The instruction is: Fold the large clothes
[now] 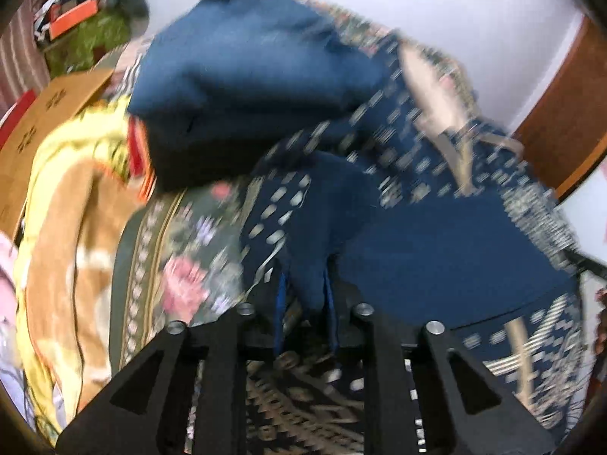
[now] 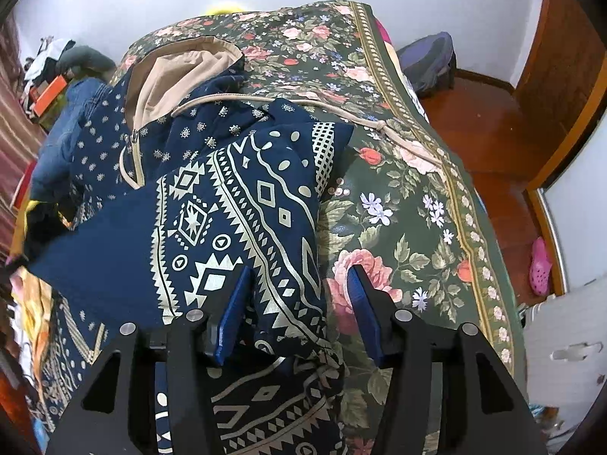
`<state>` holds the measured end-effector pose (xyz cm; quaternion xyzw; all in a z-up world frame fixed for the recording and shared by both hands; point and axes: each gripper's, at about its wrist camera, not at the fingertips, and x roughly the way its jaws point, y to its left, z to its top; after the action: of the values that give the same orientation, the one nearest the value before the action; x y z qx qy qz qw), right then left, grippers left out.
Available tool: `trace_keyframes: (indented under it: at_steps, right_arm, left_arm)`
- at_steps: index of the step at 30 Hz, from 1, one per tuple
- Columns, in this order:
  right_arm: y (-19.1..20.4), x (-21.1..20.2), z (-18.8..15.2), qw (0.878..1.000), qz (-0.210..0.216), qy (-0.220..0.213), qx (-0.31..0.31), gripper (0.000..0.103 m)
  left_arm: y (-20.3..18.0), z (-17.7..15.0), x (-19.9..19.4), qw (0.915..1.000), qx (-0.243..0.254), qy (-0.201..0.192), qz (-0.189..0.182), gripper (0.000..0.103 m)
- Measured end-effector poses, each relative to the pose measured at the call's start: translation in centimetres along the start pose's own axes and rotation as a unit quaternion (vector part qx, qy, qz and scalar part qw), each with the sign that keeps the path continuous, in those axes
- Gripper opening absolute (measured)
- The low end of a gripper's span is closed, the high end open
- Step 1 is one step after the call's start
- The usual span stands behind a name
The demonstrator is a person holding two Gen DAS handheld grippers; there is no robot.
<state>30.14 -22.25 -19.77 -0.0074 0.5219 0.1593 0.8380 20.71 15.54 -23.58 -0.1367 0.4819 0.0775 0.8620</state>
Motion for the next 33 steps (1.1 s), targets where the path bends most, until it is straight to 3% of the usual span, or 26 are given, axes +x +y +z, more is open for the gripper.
trace_keyframes:
  at_steps: [2, 4, 11, 15, 24, 28, 33]
  right_arm:
    - [-0.2, 0.0, -0.2, 1.000, 0.002, -0.001, 0.004, 0.051]
    - [-0.2, 0.0, -0.3, 1.000, 0.001, -0.003, 0.007, 0.055]
    - [0.1, -0.3, 0.6, 1.000, -0.001, -0.003, 0.005, 0.057]
    - [1.0, -2.2, 2.3, 0.999, -0.010, -0.036, -0.017, 0.057]
    - [3.3, -5.8, 8.7, 0.992, 0.033, -0.116, -0.031, 0.057]
    - [5.0, -5.7, 11.6, 0.989, 0.044, -0.138, -0.035, 0.057]
    - [6.5, -2.6, 15.8, 0.990, 0.070, -0.123, -0.026, 0.057]
  left_arm:
    - [1.2, -1.3, 1.3, 0.9992, -0.004, 0.019, 0.035, 0.032]
    - [2.3, -2.4, 2.2, 0.9987, -0.019, 0.035, 0.032, 0.046]
    - [3.1, -1.9, 0.5, 0.9989, -0.037, 0.028, 0.013, 0.048]
    - [1.7, 1.1, -2.3, 0.9995, -0.025, -0.015, 0.011, 0.047]
    - [-3.1, 10.5, -6.4, 0.9939, 0.034, -0.105, -0.009, 0.048]
    - [-5.1, 13.7, -5.7, 0.9916, 0.052, -0.116, -0.024, 0.048]
    - [-7.3, 17.1, -2.4, 0.9912, 0.074, -0.106, -0.027, 0.048]
